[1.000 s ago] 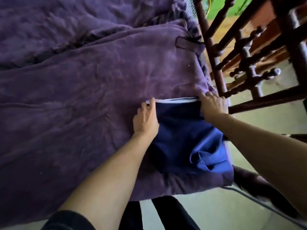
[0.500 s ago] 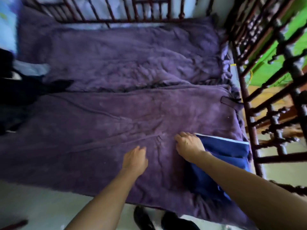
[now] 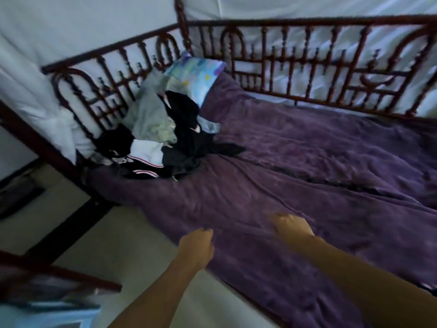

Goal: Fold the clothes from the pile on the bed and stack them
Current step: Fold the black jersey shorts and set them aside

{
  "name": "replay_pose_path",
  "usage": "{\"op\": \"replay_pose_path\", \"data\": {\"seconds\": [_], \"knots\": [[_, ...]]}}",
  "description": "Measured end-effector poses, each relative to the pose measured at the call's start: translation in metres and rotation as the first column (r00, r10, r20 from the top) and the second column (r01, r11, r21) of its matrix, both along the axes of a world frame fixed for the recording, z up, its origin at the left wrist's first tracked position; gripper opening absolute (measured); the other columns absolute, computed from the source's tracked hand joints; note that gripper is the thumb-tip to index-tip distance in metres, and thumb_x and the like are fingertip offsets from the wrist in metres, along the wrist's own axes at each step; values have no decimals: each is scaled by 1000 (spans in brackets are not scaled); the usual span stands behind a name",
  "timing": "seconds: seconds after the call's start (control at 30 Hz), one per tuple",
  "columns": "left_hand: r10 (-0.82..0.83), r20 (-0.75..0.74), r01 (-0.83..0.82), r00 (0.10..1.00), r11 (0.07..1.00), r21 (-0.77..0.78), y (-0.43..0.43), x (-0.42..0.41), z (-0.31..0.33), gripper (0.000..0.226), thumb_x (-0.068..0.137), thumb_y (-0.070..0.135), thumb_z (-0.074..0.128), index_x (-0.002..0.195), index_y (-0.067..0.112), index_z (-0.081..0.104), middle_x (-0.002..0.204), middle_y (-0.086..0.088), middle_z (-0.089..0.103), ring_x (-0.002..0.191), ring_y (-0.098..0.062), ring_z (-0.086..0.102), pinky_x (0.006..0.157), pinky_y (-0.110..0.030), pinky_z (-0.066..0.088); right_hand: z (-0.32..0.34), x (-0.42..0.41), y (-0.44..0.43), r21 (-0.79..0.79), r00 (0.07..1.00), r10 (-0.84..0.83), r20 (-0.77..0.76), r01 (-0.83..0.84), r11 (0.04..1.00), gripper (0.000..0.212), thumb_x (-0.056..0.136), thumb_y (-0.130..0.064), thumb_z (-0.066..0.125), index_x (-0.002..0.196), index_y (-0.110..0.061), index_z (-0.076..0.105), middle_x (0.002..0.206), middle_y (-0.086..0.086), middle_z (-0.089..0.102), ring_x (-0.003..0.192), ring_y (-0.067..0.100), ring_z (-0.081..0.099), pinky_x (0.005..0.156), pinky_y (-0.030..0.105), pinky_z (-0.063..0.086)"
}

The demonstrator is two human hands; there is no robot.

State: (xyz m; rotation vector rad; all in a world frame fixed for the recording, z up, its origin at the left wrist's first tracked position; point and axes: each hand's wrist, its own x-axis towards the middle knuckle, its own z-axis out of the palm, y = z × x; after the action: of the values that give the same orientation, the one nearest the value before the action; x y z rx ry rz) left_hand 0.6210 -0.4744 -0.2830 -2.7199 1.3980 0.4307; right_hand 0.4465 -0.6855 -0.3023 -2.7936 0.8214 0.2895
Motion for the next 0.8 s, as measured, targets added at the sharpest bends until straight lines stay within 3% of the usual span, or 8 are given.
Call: {"op": "replay_pose_path", "data": {"seconds": [0.1,0.37,0.67,0.8], "knots": [[69,-4,-69,998,996,-49,43,67,17,19,89,27,46,103,19,56,111,-4,63,106,-26,60,86,-35,48,12,74,28,16,998,57,36,-57,998,22,94,-29,45,111,-19,55,107,2,56,100,29,60,73,34,47],[176,-4,-175,984,976,-125,106,197,36,20,91,28,46,108,20,54,113,-3,61,109,-23,58,85,-32,45,27,233,66,2,982,155,111,-156,988,34,95,-34,44,128,-27,51,129,-1,54,110,26,58,84,35,49],[189,44,-184,981,978,-100,91,359,28,25,92,29,45,113,19,54,114,-3,58,111,-22,56,88,-34,43,3,399,44,27,984,120,129,-125,992,33,96,-35,41,127,-30,51,132,-4,54,113,23,57,87,34,45],[217,28,-216,976,976,-36,73,440,26,28,92,30,46,116,20,55,116,-4,58,112,-25,55,91,-36,44,-11,482,28,106,995,61,84,-70,992,35,94,-32,44,128,-28,52,130,-1,55,115,24,56,89,33,46]]}}
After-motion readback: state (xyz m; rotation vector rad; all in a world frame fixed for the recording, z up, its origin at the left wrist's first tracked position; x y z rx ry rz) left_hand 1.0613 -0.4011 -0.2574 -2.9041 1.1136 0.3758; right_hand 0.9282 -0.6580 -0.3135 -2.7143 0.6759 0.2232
